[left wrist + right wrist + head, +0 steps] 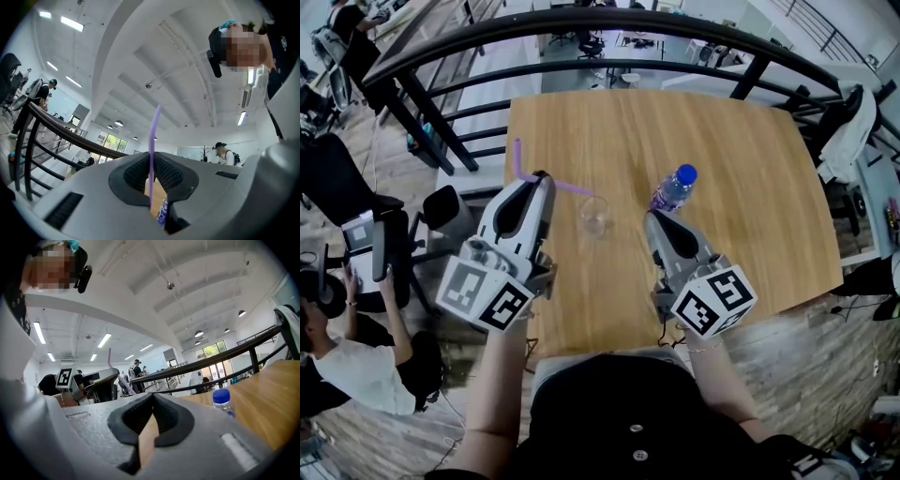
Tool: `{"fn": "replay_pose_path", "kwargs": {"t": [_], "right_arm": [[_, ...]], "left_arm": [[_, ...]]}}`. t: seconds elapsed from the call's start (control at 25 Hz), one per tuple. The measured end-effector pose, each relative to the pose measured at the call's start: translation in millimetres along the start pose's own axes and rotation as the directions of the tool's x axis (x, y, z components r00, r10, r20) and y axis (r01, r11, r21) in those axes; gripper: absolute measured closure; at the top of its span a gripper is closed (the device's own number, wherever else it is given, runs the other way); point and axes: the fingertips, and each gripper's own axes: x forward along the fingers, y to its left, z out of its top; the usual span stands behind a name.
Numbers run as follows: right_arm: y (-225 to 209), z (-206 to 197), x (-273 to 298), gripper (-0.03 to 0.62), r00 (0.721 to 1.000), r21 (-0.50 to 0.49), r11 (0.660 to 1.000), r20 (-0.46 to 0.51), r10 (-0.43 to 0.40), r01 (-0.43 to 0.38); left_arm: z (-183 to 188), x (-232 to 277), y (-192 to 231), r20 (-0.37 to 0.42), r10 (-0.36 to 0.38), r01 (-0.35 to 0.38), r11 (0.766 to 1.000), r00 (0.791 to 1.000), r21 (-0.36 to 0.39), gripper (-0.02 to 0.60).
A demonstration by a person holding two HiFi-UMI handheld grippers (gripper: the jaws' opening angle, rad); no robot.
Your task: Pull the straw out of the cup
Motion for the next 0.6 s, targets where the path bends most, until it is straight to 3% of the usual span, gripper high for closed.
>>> {"fn": "replay_pose_path", "kwargs": {"t": [0.24,0.6], "right_arm": [[4.8,10.5,-1.7,0.595,0.999,0.015,1.000,0.030,0.021,-0.022],[15.3,-3.9,2.2,0.595,0.998,0.054,0.996,-0.001,0.068,-0.068]], "left_arm": [[-7.9,-15.5,-2.7,-0.006,0.031,-0.031,0.999,1.000,-0.037,0.541],[-22.5,-41.3,-2.3,-0.001,0.055,-0.054,0.992,0.999,-0.110,0.541]]}}
